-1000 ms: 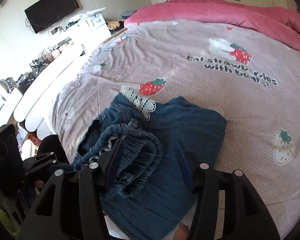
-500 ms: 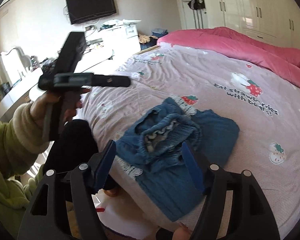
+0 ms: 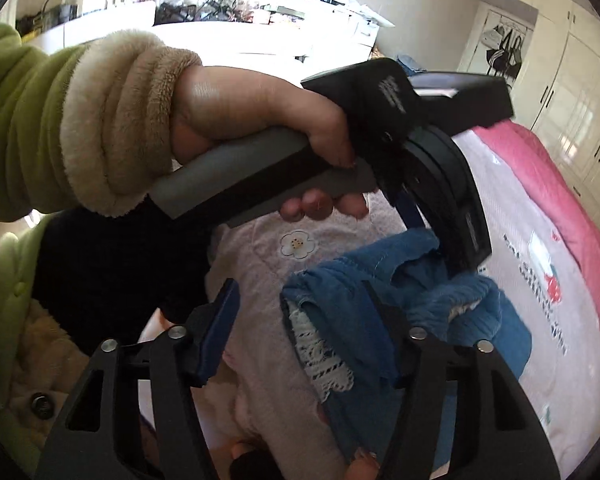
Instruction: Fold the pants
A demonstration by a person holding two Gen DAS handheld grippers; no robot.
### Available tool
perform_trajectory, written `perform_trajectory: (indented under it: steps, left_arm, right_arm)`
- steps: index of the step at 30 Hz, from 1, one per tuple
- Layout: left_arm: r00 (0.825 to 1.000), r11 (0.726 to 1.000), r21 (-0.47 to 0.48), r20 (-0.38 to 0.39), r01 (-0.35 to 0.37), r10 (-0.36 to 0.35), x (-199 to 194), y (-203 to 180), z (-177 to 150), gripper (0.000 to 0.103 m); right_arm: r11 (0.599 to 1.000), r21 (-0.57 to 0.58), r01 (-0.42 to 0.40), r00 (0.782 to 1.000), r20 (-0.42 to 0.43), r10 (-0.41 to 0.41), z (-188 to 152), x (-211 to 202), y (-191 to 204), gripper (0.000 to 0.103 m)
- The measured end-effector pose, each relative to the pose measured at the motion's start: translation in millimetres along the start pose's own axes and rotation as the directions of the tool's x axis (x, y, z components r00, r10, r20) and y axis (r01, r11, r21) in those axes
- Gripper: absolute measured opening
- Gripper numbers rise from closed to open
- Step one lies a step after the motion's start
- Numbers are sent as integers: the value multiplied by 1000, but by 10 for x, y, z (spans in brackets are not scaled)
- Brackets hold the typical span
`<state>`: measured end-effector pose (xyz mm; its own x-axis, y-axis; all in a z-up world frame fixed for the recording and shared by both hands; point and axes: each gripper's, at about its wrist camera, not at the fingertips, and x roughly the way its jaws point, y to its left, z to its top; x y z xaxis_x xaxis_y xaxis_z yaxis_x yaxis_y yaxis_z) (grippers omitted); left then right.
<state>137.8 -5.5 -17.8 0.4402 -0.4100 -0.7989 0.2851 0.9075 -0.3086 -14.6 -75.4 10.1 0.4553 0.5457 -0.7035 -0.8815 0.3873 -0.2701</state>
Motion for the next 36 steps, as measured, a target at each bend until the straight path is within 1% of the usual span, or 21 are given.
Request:
perform_trajectory:
  steps: [1, 3, 4, 6, 8, 10, 11, 14, 15, 16, 17, 18, 19, 21, 23, 27, 28, 29, 30, 32, 36]
  left_arm:
    - [1000, 1000, 5, -2, 2, -2, 11, 1, 7, 51]
    - [1000, 1000, 6, -4, 8, -8, 30, 13, 23, 51]
    - [1000, 1000, 5, -4, 9, -9, 45, 17, 33, 51]
    - [1000, 1000, 3, -7, 12, -12, 76, 20, 48, 51]
    - [1000, 1000, 3, -10, 23, -23, 107, 23, 50, 51]
    - [999, 999, 0, -8, 36, -36, 121, 25, 48, 51]
    - [999, 999, 0, -7, 47, -47, 124, 24, 45, 51]
    - [998, 998, 9, -1, 55, -55, 142, -3, 48, 51]
    - [999, 998, 11, 0, 54, -54, 149, -10, 50, 51]
    - [999, 999, 14, 2, 50, -50, 154, -15, 50, 51]
    - [999, 999, 15, 2, 49, -49, 158, -15, 51, 51]
    - [999, 999, 14, 1, 50, -50, 160, -6, 52, 51]
    - [999, 999, 11, -2, 52, -52, 162, 7, 59, 51]
    - [998, 998, 14, -10, 56, -56, 168, 21, 69, 51]
    - [999, 998, 24, -15, 52, -52, 166, 17, 75, 51]
    - [999, 998, 58, -8, 34, -34, 140, -24, 60, 51]
    - [999, 998, 57, -5, 35, -35, 136, -23, 59, 51]
    - [999, 998, 54, -2, 36, -36, 137, -17, 56, 51]
    - [999, 998, 54, 0, 35, -35, 143, -12, 53, 51]
    - [1000, 998, 57, 3, 29, -29, 161, -12, 43, 51]
    - [999, 998, 61, 10, 32, -33, 161, -22, 31, 52]
  right_arm:
    - [1000, -18, 16, 1000, -8, -16, 29, 62, -5, 53]
    - [998, -44, 37, 999, -31, -38, 15, 169, -13, 38]
    - [998, -56, 24, 998, -53, -27, -6, 237, -5, 18]
    - [998, -60, -24, 997, -71, 20, -44, 273, 16, 10]
    - [995, -92, -42, 997, -72, 35, -111, 177, 110, 5]
    - [990, -139, -34, 996, -88, 22, -227, 74, 182, 4]
    - [990, -136, -28, 995, -101, 14, -284, 62, 177, 4]
    - [997, -61, -51, 993, -105, 45, -344, 52, 83, 4]
    - [997, -52, -52, 994, -99, 47, -316, 29, 80, 7]
    - [998, -51, -42, 996, -80, 37, -249, -17, 91, 10]
    - [998, -57, -37, 998, -49, 35, -184, -73, 105, 22]
    - [996, -81, -32, 999, -7, 32, -98, -132, 145, 28]
    - [994, -112, -18, 1000, 16, 20, -125, -210, 182, 34]
    - [983, -184, -4, 1000, 24, 9, -31, -173, 281, 34]
    - [968, -249, -6, 1000, 1, 7, 42, -49, 362, 34]
    - [925, -379, 40, 992, -92, -81, 70, 284, 461, 32]
    - [921, -389, 27, 990, -114, -78, 62, 327, 459, 28]
    - [921, -388, 13, 988, -134, -71, 49, 360, 454, 16]
    - [926, -378, -7, 986, -157, -56, 25, 389, 443, 16]
    - [933, -357, -34, 986, -167, -28, -9, 355, 446, 10]
    - [950, -310, -45, 988, -152, -3, -69, 183, 427, 8]
